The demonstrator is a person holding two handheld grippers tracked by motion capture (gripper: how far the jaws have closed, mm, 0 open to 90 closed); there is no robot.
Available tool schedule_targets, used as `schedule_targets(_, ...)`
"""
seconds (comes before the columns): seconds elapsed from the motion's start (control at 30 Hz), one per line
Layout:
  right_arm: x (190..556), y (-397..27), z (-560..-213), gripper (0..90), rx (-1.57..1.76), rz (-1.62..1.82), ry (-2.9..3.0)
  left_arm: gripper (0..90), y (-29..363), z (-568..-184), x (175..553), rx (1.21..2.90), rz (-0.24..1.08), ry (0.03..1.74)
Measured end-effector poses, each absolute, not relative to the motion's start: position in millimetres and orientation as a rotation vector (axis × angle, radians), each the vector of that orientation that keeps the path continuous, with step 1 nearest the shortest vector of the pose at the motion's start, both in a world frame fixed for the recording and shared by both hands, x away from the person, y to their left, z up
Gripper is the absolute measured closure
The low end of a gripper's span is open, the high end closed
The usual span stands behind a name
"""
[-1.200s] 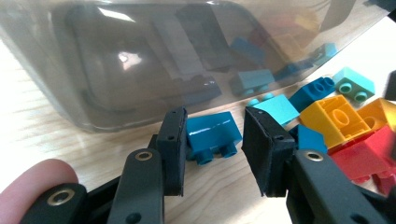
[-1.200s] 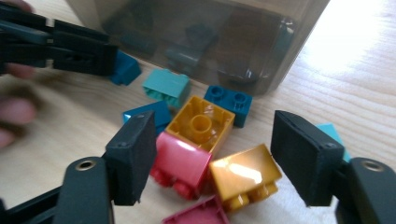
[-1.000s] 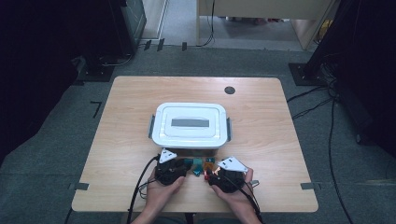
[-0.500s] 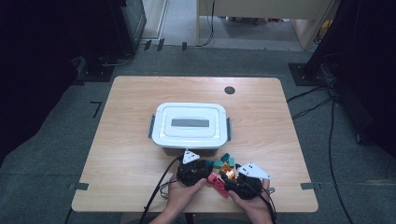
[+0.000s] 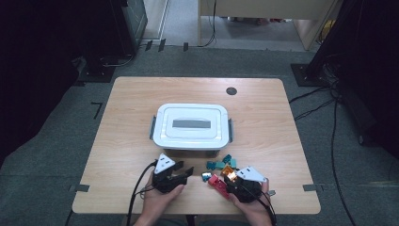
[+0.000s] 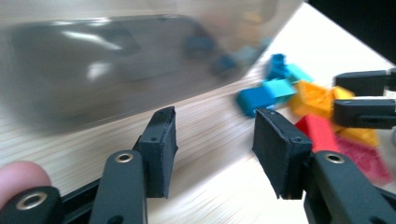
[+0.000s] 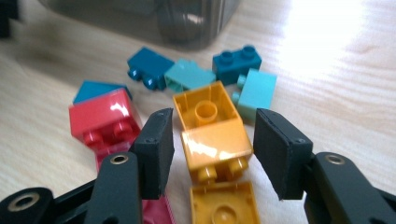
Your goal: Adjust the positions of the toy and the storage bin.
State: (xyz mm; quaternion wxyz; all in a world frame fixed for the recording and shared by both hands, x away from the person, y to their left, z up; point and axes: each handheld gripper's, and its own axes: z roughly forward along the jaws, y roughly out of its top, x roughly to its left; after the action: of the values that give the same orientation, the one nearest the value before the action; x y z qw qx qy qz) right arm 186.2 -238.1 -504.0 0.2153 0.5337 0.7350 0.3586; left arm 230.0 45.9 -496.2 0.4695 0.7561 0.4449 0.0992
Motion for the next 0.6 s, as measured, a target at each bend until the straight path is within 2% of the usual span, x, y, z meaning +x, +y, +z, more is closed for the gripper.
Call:
schedule_targets(0.17,186,-244,-503,48.2,1.481,1.047,2.038,42.9,97,-497,231,1.793,0.327,1.207)
schedule_targets(0.37,193,-253,-493,35.9,1.456,1.127,2.025,31.3,149,-500,239,1.79,0.45,1.343)
schedule_targets(0.6,202,-270,-478,30.1,1.447,1.14,1.989,18.0,187,-510,241,1.856,0.544,1.467)
